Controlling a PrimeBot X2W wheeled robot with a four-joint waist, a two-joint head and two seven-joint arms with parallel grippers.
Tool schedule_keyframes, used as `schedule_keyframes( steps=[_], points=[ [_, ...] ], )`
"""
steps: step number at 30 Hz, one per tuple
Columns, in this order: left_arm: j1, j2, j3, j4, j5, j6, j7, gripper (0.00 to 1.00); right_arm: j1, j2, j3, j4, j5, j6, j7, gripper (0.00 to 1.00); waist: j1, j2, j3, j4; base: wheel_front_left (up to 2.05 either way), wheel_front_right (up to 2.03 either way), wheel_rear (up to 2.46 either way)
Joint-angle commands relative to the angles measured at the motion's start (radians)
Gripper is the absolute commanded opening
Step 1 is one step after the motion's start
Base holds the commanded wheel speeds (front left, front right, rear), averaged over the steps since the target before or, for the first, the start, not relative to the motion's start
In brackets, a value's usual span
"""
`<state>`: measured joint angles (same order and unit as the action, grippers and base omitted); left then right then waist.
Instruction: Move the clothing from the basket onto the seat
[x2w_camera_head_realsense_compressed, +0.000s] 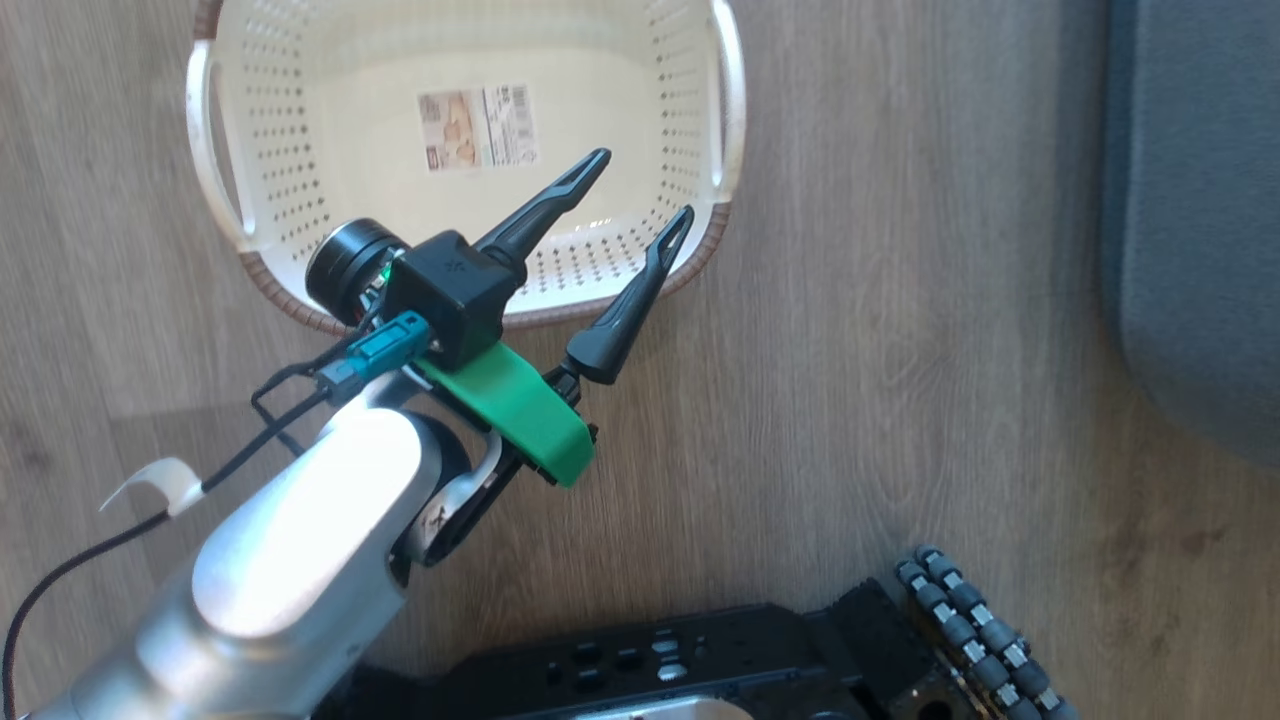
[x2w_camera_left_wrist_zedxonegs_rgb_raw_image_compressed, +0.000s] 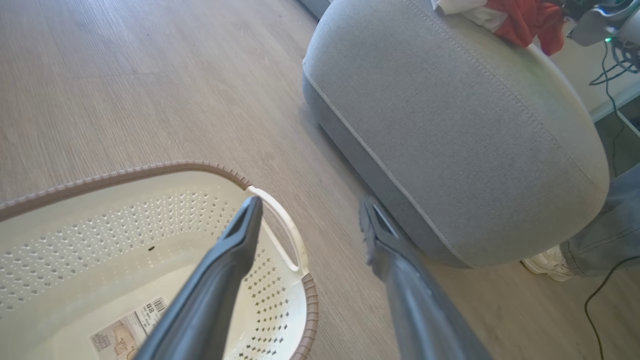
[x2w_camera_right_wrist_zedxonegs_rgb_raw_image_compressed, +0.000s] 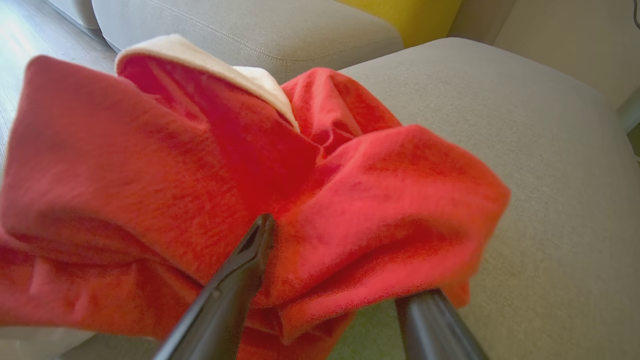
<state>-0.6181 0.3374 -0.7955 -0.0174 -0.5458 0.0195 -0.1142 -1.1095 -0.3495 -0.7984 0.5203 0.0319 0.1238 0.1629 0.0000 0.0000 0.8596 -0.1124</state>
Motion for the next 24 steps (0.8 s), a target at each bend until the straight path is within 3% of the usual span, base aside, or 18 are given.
schedule_keyframes(
  steps=[1, 7, 15, 24],
  points=[
    [0.02, 0.012, 0.025, -0.034, -0.008, 0.007, 0.001, 1.0, 0.049, -0.032, 0.016, -0.03, 0.022, 0.007, -0.009, 1.0, 0.0, 0.0, -0.037, -0.019, 0.0, 0.0, 0.0],
    [0.035, 0.004, 0.032, -0.002, -0.03, 0.01, -0.016, 1.0, 0.209, -0.044, 0.168, -0.062, 0.155, 0.007, -0.056, 1.0, 0.0, 0.0, -0.14, -0.039, 0.0, 0.0, 0.0],
    [0.101, 0.011, 0.067, 0.056, -0.083, 0.031, -0.055, 1.0, 0.435, 0.024, 0.318, -0.196, 0.308, 0.007, -0.1, 1.0, 0.0, 0.0, -0.302, -0.044, 0.0, 0.0, 0.0],
    [0.153, 0.015, 0.158, 0.153, -0.154, 0.056, -0.112, 1.0, 0.627, 0.125, 0.526, -0.336, 0.298, 0.007, -0.156, 1.0, 0.0, 0.0, -0.462, 0.05, 0.0, 0.0, 0.0]
  ],
)
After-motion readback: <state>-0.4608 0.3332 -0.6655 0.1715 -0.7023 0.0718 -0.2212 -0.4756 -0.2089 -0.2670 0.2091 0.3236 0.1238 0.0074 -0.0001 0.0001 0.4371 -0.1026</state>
